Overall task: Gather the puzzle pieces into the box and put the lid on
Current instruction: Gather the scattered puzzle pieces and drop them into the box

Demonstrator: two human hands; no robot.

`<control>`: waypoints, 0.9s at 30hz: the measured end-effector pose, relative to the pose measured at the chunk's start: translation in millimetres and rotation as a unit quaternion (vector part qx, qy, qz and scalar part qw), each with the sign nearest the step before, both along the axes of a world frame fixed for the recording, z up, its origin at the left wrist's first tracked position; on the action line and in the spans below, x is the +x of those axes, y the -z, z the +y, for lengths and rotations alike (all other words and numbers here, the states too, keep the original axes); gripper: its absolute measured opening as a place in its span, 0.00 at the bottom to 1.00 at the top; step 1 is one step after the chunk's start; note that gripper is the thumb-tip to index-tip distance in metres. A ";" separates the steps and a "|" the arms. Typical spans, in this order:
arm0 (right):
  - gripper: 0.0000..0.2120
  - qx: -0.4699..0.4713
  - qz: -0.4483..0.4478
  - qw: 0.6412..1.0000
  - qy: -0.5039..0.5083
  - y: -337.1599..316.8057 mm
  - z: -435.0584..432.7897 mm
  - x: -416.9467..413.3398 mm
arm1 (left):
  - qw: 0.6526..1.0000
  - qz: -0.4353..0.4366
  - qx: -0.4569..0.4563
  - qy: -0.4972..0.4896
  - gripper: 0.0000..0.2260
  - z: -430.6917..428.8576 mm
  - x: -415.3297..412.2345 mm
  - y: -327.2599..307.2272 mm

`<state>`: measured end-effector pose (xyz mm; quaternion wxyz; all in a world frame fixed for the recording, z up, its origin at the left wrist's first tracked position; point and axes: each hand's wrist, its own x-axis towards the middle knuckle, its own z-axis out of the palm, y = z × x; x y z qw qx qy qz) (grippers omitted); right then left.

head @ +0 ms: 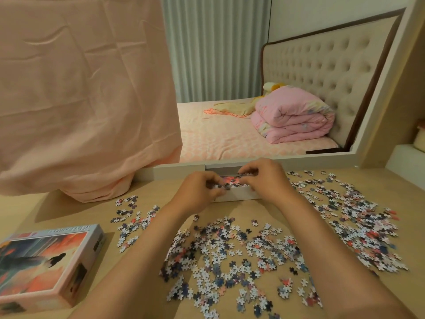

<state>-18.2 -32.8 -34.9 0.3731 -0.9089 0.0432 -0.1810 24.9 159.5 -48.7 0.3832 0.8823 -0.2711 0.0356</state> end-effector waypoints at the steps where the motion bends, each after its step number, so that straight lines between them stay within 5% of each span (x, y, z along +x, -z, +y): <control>1: 0.07 -0.017 -0.020 1.000 0.008 3.7 -1.3 5.2 | 1.000 -0.004 -0.009 -0.003 0.05 -5.9 7.5 -2.8; 6: 0.11 -0.051 -0.046 0.998 0.009 24.0 -4.8 26.2 | 1.000 -0.009 -0.010 -0.016 0.03 -27.3 42.2 -5.3; 13: 0.20 -0.122 0.074 0.989 -0.037 38.8 -10.9 33.7 | 0.989 -0.068 0.123 0.038 0.11 -25.3 47.2 8.7; 19: 0.06 -0.040 -0.078 0.996 0.034 35.5 -9.6 31.0 | 0.976 -0.148 0.155 0.046 0.13 -14.6 26.7 31.8; 27: 0.12 -0.097 0.082 0.990 -0.062 23.3 -3.9 8.2 | 0.984 -0.103 0.145 0.029 0.18 1.7 8.3 31.6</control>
